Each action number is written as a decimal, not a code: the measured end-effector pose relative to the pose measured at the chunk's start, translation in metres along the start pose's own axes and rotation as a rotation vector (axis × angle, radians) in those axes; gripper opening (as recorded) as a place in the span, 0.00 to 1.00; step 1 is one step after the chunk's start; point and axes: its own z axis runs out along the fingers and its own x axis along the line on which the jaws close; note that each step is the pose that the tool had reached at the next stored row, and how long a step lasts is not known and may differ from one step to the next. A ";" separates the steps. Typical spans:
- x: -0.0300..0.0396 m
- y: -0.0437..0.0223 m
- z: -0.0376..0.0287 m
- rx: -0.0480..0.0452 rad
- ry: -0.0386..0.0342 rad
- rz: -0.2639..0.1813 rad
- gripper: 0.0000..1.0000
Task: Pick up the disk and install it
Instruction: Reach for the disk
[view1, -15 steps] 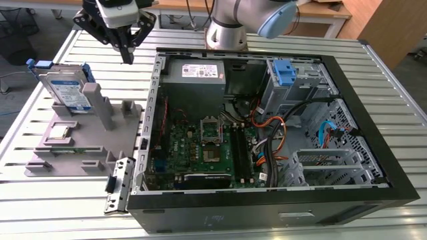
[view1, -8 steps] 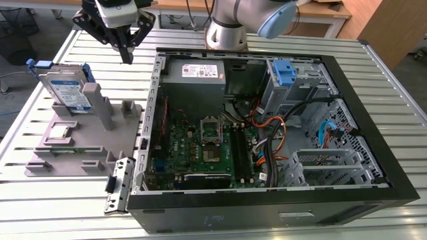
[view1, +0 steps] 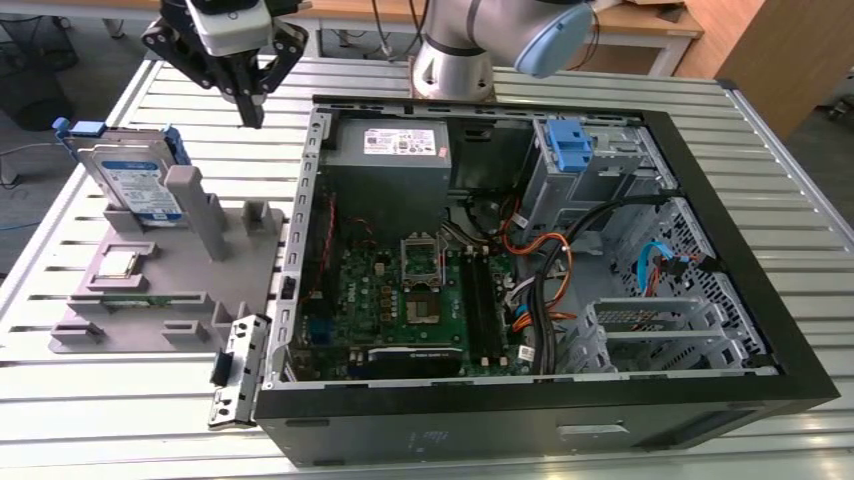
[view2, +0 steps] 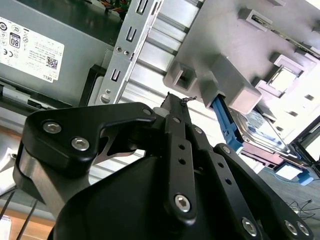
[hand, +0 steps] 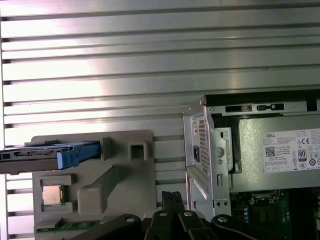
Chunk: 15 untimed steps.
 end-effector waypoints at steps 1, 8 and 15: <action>0.0014 -0.0001 0.0001 0.0000 -0.0001 0.000 0.10; 0.0103 -0.0007 0.0022 -0.0002 -0.0002 0.000 0.10; 0.0151 -0.0002 0.0062 0.0001 0.0001 0.000 0.10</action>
